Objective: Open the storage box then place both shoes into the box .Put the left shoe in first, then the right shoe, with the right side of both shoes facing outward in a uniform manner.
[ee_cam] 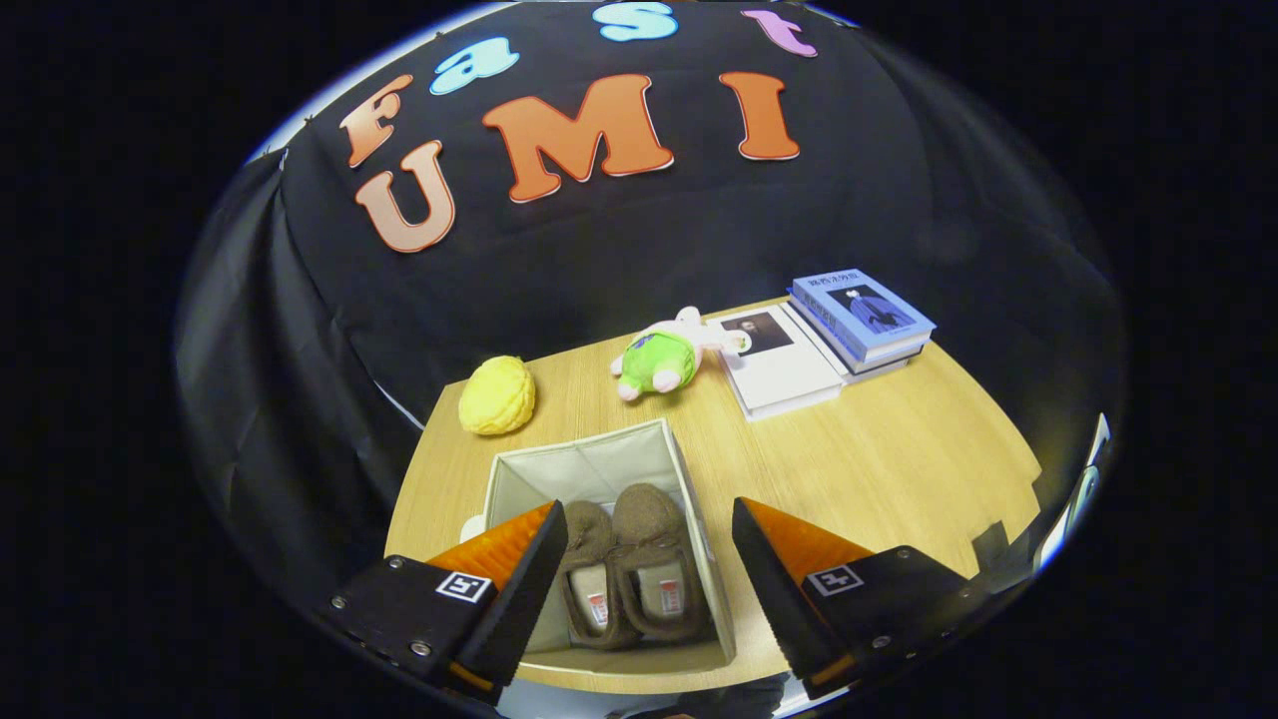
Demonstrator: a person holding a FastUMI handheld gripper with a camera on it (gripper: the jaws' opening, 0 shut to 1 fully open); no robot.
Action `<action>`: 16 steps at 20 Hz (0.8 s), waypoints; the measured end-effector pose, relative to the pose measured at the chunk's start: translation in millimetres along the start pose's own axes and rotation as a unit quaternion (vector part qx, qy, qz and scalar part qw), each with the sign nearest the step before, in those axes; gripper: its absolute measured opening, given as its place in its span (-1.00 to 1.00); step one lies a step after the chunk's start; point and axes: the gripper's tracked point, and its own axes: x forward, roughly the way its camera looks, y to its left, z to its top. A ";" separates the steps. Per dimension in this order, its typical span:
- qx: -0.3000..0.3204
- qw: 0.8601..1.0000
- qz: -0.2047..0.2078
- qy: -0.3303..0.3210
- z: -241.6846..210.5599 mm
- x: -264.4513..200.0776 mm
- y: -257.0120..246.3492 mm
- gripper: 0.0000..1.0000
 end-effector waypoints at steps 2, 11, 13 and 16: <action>-0.005 1.000 0.002 -0.020 18.9 -15.2 -4.3 0.97; -0.031 0.989 -0.034 -0.143 104.7 -101.9 -55.0 0.97; -0.031 0.985 -0.047 -0.163 115.9 -117.0 -70.0 0.97; -0.027 0.980 -0.069 -0.182 125.4 -134.6 -90.9 0.97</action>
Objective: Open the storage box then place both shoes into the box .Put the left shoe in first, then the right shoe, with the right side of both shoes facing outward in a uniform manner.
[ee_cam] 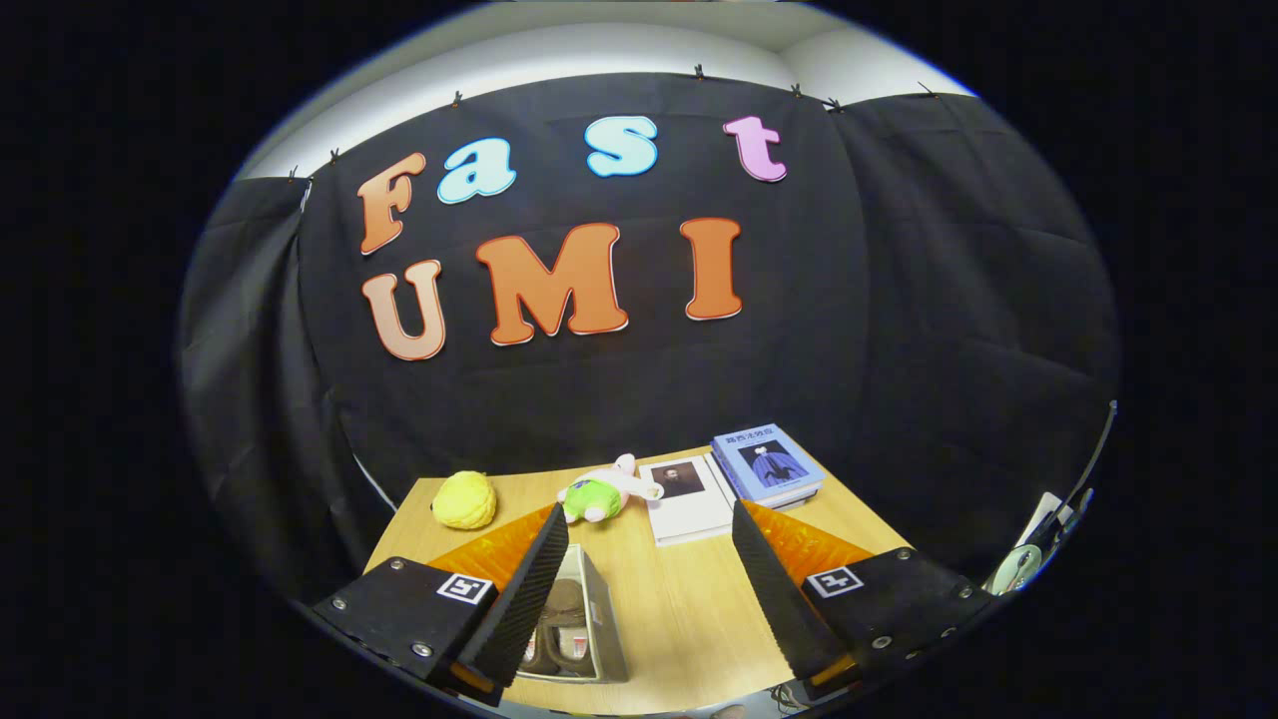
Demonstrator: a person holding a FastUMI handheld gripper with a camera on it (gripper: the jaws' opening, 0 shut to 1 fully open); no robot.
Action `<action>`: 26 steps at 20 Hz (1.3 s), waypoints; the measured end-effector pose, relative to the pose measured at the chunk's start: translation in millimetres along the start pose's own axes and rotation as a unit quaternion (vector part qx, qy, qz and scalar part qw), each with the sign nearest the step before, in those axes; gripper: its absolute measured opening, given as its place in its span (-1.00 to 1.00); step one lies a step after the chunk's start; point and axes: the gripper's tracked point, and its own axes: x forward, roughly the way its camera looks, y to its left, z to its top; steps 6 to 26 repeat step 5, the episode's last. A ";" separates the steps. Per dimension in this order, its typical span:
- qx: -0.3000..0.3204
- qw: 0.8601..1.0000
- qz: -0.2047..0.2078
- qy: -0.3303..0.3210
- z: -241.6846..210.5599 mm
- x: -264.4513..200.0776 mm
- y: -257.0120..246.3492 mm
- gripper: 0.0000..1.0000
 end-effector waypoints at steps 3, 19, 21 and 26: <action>0.017 1.000 -0.010 -0.010 6.2 -6.2 -13.4 0.97; 0.021 1.000 -0.015 -0.010 5.2 -10.1 -18.8 0.97; 0.021 1.000 -0.015 -0.010 5.2 -10.1 -18.8 0.97; 0.021 1.000 -0.015 -0.010 5.2 -10.1 -18.8 0.97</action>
